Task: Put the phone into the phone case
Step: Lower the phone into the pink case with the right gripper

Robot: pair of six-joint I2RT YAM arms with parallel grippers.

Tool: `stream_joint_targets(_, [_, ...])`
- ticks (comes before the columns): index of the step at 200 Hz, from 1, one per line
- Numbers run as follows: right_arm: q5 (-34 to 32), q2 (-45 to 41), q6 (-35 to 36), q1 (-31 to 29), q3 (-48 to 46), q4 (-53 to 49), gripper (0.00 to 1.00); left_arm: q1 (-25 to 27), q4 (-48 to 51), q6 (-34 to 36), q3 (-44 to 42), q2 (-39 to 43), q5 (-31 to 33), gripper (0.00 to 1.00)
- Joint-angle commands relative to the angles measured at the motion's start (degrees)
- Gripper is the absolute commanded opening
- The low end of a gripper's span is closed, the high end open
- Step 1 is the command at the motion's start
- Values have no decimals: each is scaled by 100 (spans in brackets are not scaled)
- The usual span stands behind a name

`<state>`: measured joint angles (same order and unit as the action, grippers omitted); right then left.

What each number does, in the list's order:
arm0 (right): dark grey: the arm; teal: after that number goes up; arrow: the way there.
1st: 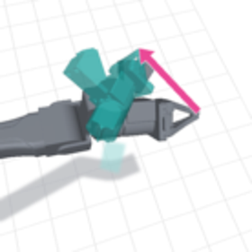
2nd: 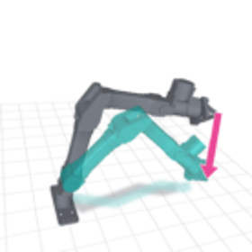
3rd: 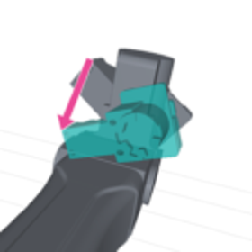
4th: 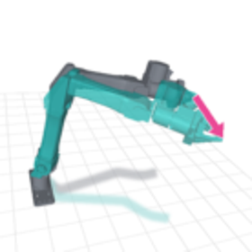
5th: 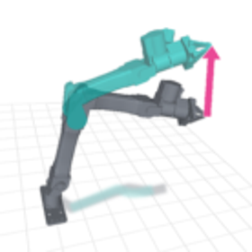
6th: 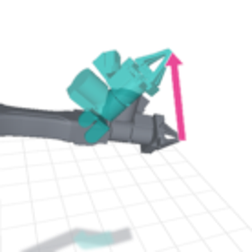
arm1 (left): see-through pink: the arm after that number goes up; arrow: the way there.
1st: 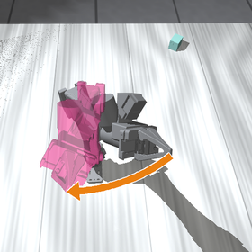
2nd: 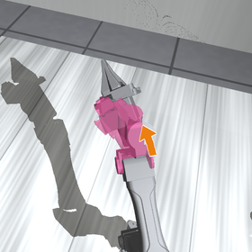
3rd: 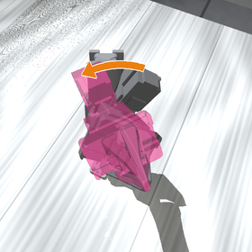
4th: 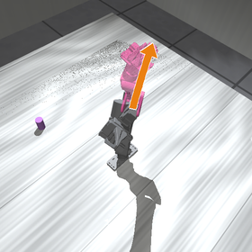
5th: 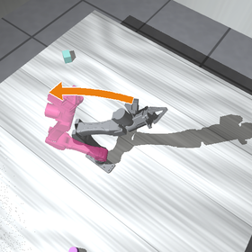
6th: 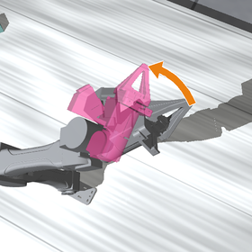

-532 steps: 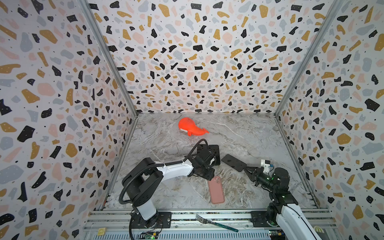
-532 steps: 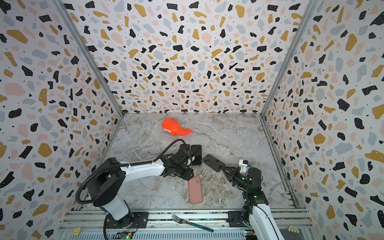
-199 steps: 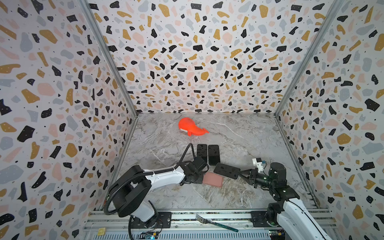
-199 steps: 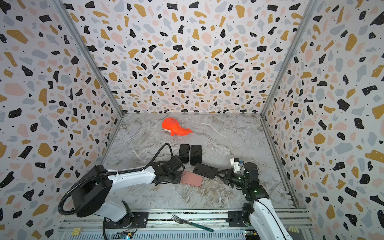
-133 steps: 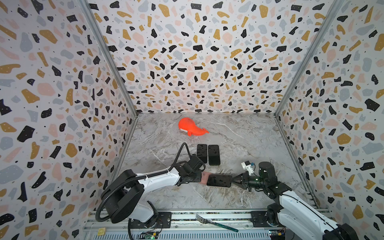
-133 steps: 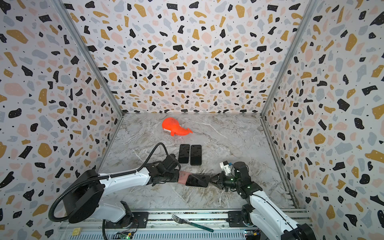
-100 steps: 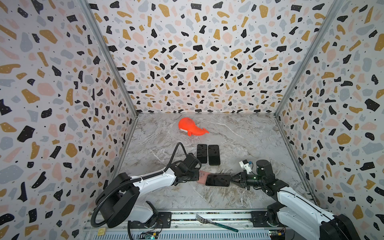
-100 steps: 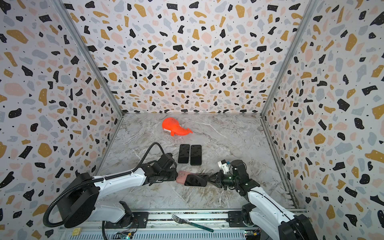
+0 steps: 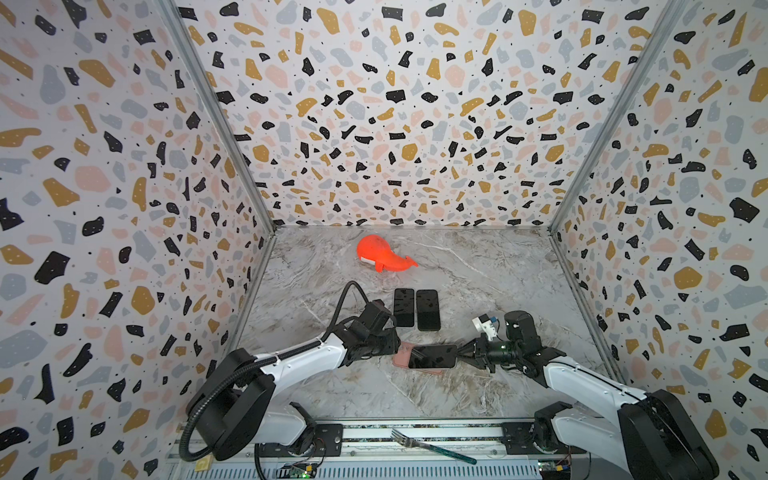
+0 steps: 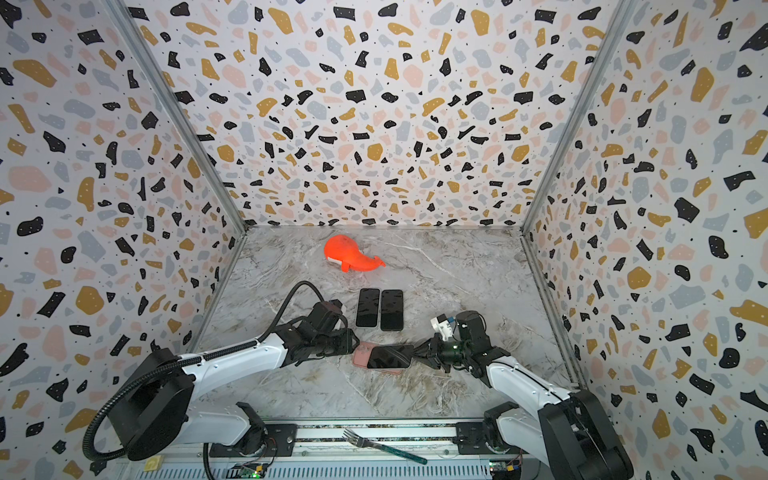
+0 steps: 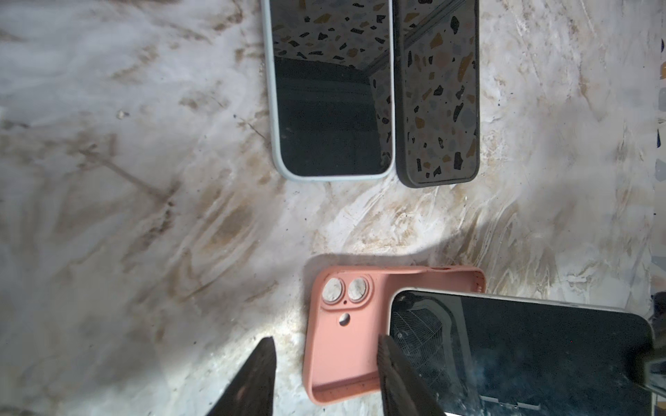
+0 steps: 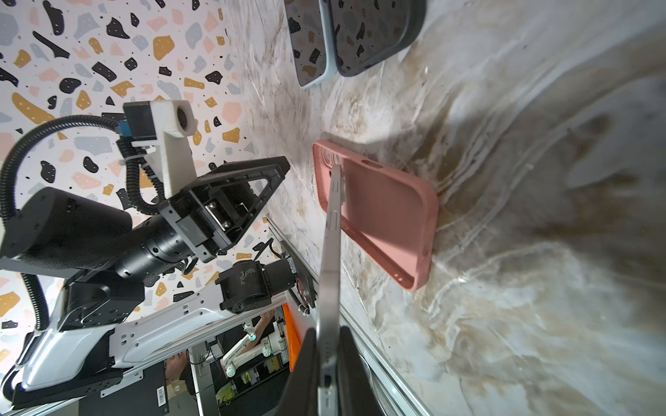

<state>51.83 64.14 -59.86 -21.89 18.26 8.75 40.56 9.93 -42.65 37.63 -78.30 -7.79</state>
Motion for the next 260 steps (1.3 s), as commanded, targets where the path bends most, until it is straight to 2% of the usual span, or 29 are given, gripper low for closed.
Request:
stream_joint_targets(1, [85, 43, 143, -25, 242, 292, 0, -31, -260, 71, -107, -134, -249, 47])
stream_joint_targets(81, [-59, 425, 241, -17, 257, 399, 0, -30, -614, 99, -199, -511, -563, 47])
stream_joint_targets(260, [-574, 999, 1014, -144, 118, 135, 0, -30, -747, 79, -269, -630, -680, 46])
